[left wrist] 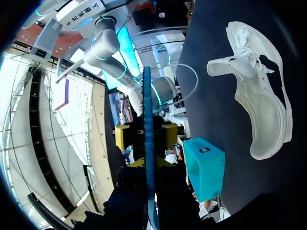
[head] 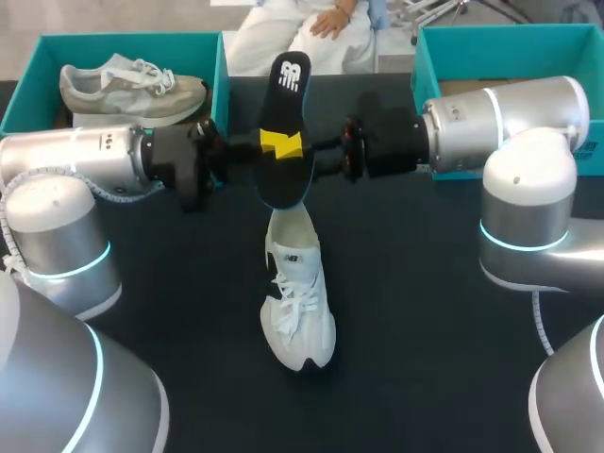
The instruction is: Take the shoe out of the shoebox, open the shoe tongue, remove and reinsert the insole, then place the shoe into the shoebox
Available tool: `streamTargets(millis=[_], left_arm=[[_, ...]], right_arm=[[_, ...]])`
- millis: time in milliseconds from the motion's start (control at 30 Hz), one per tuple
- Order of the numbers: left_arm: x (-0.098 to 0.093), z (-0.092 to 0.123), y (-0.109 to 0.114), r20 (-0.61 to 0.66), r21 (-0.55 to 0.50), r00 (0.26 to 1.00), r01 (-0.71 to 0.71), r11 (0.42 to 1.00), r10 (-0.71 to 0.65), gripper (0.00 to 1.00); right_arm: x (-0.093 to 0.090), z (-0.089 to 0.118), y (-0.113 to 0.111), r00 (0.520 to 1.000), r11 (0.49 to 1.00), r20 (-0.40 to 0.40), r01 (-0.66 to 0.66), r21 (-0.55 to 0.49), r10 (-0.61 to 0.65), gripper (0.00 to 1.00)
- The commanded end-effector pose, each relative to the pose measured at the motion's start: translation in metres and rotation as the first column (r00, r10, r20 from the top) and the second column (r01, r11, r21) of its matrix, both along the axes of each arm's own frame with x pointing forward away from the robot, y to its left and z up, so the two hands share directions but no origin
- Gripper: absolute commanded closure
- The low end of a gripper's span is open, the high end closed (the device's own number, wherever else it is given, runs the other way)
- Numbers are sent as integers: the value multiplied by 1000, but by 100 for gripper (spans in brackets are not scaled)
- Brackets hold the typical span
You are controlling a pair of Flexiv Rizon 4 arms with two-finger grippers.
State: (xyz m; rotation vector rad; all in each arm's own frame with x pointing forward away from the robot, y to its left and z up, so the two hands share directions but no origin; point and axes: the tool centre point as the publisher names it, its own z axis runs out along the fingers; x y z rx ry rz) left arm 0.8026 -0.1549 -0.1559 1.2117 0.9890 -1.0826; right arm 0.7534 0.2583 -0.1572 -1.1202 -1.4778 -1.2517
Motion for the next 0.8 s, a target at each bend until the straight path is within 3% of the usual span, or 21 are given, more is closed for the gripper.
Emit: streamTargets(millis=[33, 600, 800], left_arm=[[0, -1, -3, -2, -9, 1000, -7, 1000, 7, 100], [-3, 2, -10, -22, -44, 999, -25, 999, 24, 100], [-3, 1, -10, -26, -44, 999, -29, 999, 28, 100]], right_arm=[[-1, -1, 3, 1000, 1000, 1, 4, 0, -4, 62], [4, -5, 7, 1000, 1000, 5, 2, 12, -2, 75], [2, -7, 7, 1000, 1000, 1, 0, 15, 0, 85]])
